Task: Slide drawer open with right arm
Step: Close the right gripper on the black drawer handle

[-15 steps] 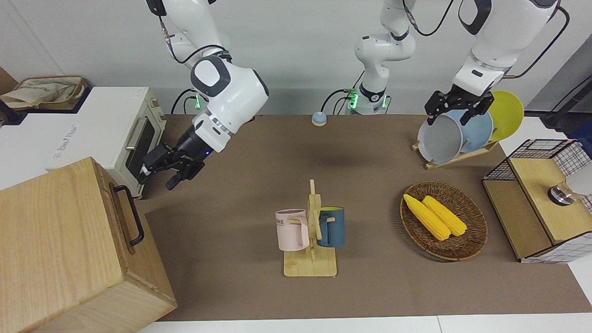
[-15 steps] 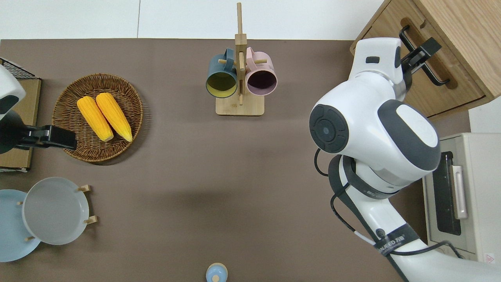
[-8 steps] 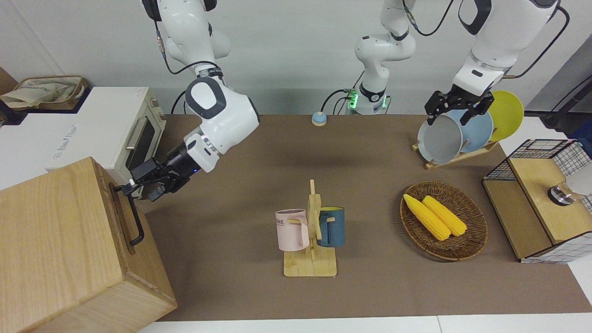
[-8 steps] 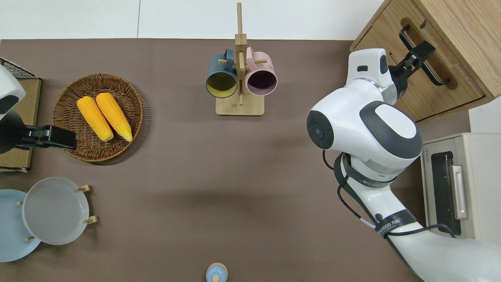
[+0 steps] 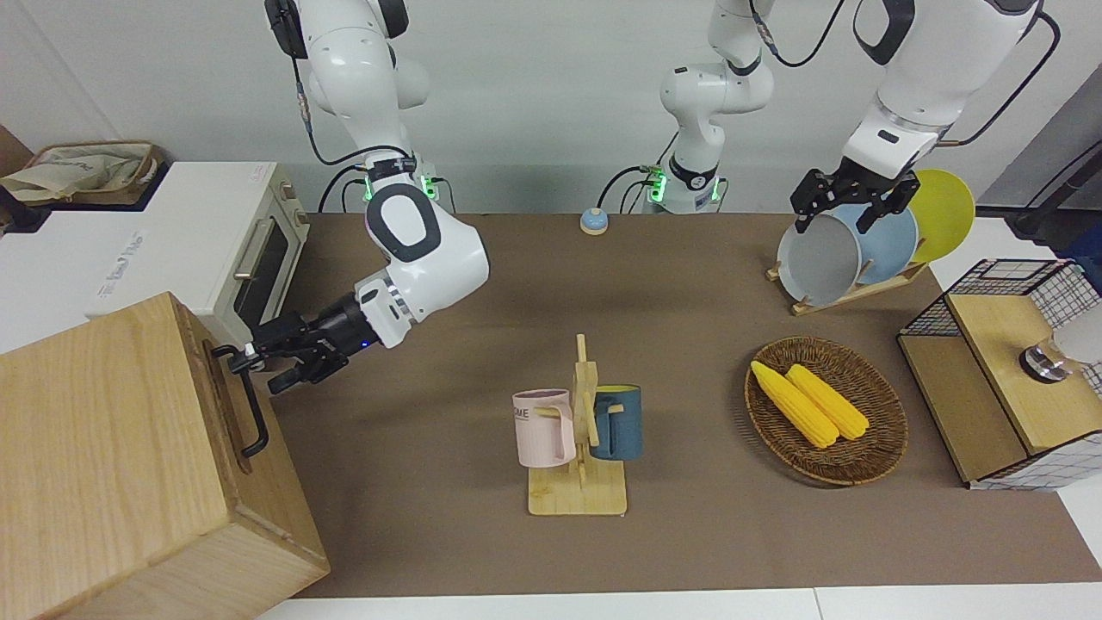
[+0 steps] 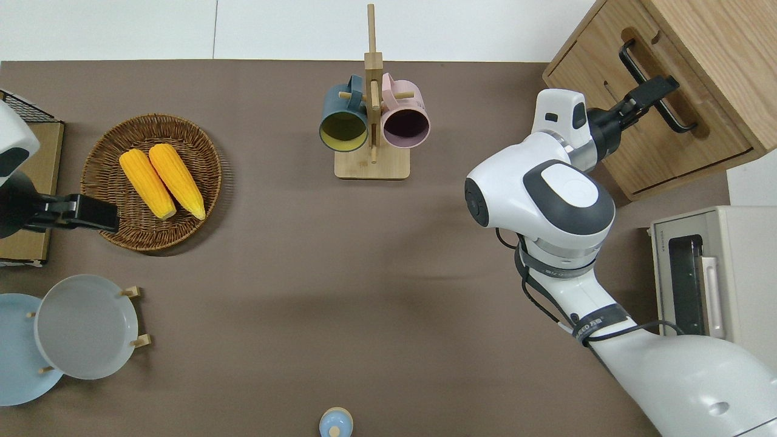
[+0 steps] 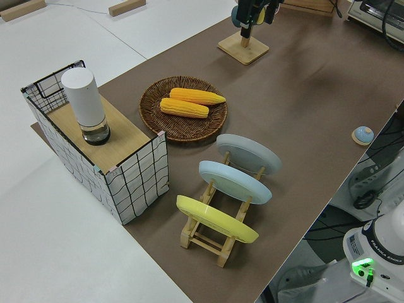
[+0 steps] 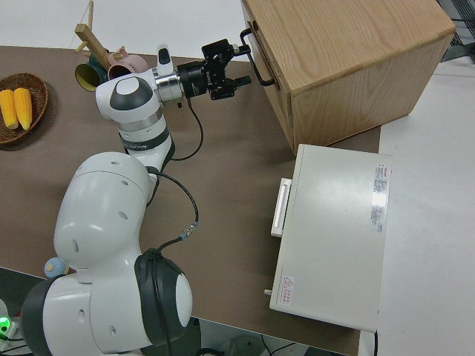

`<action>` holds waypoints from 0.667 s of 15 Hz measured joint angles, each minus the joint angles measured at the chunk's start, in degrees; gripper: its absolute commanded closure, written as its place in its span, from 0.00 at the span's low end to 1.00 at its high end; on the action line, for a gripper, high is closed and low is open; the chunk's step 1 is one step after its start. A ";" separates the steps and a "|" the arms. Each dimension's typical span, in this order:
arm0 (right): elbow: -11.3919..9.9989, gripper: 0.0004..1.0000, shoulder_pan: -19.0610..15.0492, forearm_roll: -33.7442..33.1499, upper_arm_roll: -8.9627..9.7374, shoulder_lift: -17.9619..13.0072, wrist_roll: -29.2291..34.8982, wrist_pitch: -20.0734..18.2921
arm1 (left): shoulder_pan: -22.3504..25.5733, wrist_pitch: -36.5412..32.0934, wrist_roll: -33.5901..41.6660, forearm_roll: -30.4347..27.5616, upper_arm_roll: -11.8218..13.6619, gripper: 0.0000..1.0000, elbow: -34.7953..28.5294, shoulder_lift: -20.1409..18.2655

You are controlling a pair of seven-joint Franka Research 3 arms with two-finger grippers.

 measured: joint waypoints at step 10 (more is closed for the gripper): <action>0.12 0.42 0.91 -5.87 -2.99 1.39 6.10 0.21 | 0.00 0.00 0.00 0.00 0.00 0.01 0.00 0.00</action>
